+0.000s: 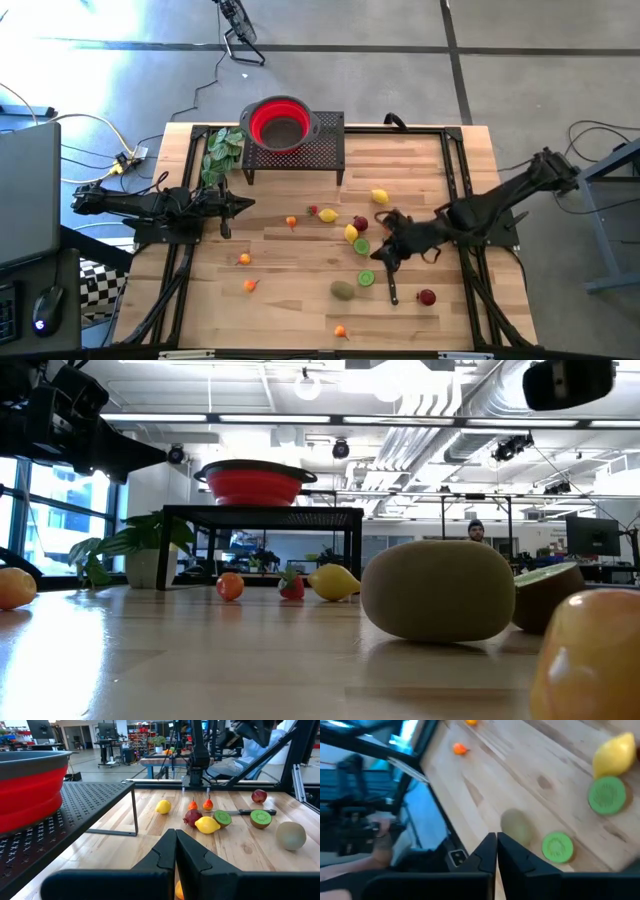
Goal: Pick & Place Fruit
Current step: Put the black knife on the shelf
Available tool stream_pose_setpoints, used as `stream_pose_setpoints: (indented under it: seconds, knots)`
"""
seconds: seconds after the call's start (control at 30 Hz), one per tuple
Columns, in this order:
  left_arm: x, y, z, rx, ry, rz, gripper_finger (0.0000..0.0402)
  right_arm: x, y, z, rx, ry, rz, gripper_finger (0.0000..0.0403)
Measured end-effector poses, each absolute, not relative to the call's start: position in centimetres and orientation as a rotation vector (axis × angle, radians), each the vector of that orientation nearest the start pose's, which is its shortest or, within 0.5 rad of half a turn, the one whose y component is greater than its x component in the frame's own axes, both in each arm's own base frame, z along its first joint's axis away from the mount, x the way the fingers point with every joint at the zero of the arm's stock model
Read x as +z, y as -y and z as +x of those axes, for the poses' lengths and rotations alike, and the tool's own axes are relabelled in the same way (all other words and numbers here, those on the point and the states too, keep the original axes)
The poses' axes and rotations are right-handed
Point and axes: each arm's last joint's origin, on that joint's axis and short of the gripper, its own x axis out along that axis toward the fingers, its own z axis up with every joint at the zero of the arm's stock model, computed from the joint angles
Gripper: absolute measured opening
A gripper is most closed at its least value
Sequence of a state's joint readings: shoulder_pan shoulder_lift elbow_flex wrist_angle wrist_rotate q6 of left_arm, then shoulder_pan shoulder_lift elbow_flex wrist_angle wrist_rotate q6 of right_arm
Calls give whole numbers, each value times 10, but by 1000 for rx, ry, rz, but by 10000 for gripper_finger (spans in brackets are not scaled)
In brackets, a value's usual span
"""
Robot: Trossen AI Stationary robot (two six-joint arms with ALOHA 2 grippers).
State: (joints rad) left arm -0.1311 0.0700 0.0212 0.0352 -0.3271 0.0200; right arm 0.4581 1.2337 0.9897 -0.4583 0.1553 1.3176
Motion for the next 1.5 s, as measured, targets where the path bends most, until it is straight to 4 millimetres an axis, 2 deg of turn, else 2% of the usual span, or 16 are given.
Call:
stream_pose_setpoints:
  seconds: [0.13,0.3,0.63,0.9,1.1,1.27,1.5]
  knots:
    - [169,4,100,196,-15,23,3,286,-127,239,-263,-837,1056,3]
    - [169,4,100,196,-15,23,3,276,-143,236,-383,-968,1065,3]
    - [169,4,100,196,-15,23,3,253,-154,225,-645,-1110,1142,3]
    - [169,4,100,196,-15,23,3,239,-161,230,-665,-1190,1129,3]
    - [169,4,100,196,-16,23,3,223,-169,235,-658,-1343,1119,6]
    - [169,4,100,196,-16,23,3,204,-175,242,-695,-1401,1098,41]
    - [168,4,100,195,-17,23,3,190,-181,250,-702,-1395,1092,145]
